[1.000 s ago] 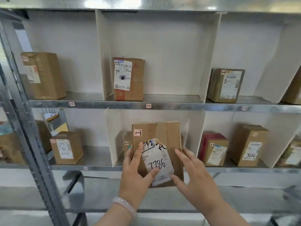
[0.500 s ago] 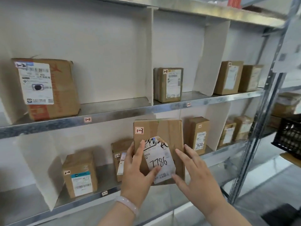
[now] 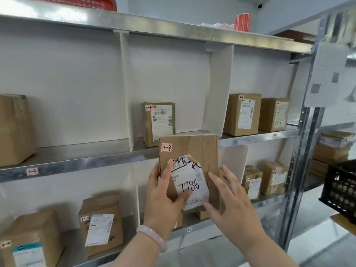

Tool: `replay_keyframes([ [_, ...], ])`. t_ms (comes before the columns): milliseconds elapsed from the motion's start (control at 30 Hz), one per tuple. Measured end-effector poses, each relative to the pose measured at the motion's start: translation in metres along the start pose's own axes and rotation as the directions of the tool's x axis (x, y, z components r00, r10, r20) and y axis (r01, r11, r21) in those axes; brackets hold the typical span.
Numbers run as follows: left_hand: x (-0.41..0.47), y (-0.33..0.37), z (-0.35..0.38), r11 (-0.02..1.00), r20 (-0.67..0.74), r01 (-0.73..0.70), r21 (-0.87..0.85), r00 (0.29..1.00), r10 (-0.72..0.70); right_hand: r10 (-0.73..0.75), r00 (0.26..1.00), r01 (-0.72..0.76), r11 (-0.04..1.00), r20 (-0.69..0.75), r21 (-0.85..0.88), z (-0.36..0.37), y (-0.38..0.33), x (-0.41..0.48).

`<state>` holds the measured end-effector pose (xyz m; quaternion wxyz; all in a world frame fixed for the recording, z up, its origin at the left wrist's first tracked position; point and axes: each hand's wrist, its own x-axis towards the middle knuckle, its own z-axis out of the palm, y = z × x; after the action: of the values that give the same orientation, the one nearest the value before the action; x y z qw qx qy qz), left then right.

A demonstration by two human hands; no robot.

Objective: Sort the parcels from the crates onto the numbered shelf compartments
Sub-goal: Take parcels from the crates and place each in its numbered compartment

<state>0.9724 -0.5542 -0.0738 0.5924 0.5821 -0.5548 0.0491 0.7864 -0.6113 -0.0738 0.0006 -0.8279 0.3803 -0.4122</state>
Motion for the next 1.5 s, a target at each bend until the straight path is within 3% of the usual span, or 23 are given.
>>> replay_keyframes([
  [133, 0.028, 0.024, 0.039, 1.000, -0.036, -0.002, 0.013, 0.999, 0.003, -0.061, 0.996, 0.065, 0.997, 0.069, -0.051, -0.022, 0.045, 0.030],
  [467, 0.111, 0.040, 0.085, 0.995, -0.126, -0.073, 0.072, 0.989, 0.082, -0.129, 0.991, 0.129, 0.992, 0.037, 0.001, -0.031, 0.090, 0.108],
  [767, 0.184, 0.016, 0.107, 0.986, -0.149, -0.082, 0.145, 0.983, 0.104, -0.149, 0.989, 0.149, 0.989, -0.006, 0.007, -0.014, 0.103, 0.173],
  [1000, 0.211, -0.023, 0.131, 0.972, -0.133, -0.122, 0.202, 0.980, 0.150, -0.083, 0.996, 0.082, 0.996, -0.028, -0.036, 0.013, 0.112, 0.198],
  [1267, 0.219, -0.041, 0.156, 0.975, -0.140, -0.042, 0.216, 0.987, 0.073, -0.071, 0.995, 0.070, 0.997, -0.070, -0.020, 0.030, 0.141, 0.210],
  [1500, 0.225, -0.043, 0.169, 0.955, -0.182, 0.031, 0.295, 0.983, 0.025, -0.170, 0.980, 0.166, 0.985, -0.099, -0.050, 0.041, 0.164, 0.225],
])
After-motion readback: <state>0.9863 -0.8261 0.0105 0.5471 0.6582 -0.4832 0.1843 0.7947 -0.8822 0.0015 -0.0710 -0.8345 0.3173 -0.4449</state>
